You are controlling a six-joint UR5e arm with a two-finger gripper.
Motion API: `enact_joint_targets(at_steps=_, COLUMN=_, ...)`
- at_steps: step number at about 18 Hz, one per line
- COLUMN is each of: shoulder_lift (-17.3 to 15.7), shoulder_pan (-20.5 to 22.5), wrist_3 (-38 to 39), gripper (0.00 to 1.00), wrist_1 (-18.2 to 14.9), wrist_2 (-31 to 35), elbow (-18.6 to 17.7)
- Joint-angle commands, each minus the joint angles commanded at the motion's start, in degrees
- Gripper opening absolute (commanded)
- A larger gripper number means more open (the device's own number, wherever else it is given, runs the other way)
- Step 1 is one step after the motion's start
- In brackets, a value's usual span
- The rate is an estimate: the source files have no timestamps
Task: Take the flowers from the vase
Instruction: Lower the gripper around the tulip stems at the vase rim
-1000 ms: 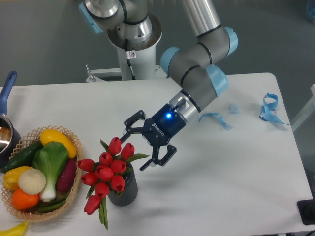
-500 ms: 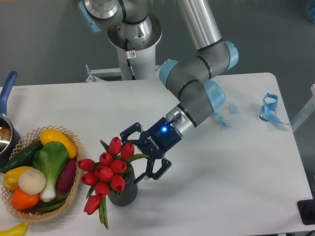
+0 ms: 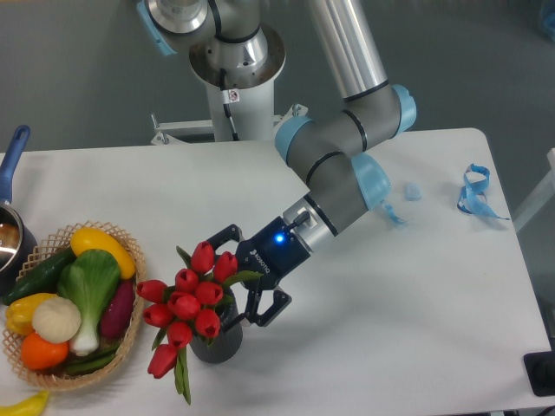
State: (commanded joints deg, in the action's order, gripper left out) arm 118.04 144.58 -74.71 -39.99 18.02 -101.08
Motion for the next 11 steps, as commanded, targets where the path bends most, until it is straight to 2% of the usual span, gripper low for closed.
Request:
enact_joint_targets(at_steps=2, shoulder_lift=0.26, shoulder_pan=-0.27, wrist_3=0.0, gripper=1.0, wrist_1=0.79, wrist_2=0.0, elbow=0.0)
enact_joint_targets(at_steps=4, shoulder_lift=0.35, shoulder_pan=-0.62, wrist_3=0.0, gripper=0.88, wrist_1=0.88, wrist_2=0.0, elbow=0.09)
enact_joint_targets(at_steps=8, shoulder_lift=0.7, shoulder_pan=-0.79, wrist_3=0.0, gripper=0.56, wrist_1=0.88, wrist_2=0.0, elbow=0.62)
enact_joint_targets(at_steps=11, shoulder_lift=0.7, shoulder_pan=-0.79, wrist_3=0.0, gripper=0.43, wrist_1=0.88, wrist_2=0.0, elbow=1.4)
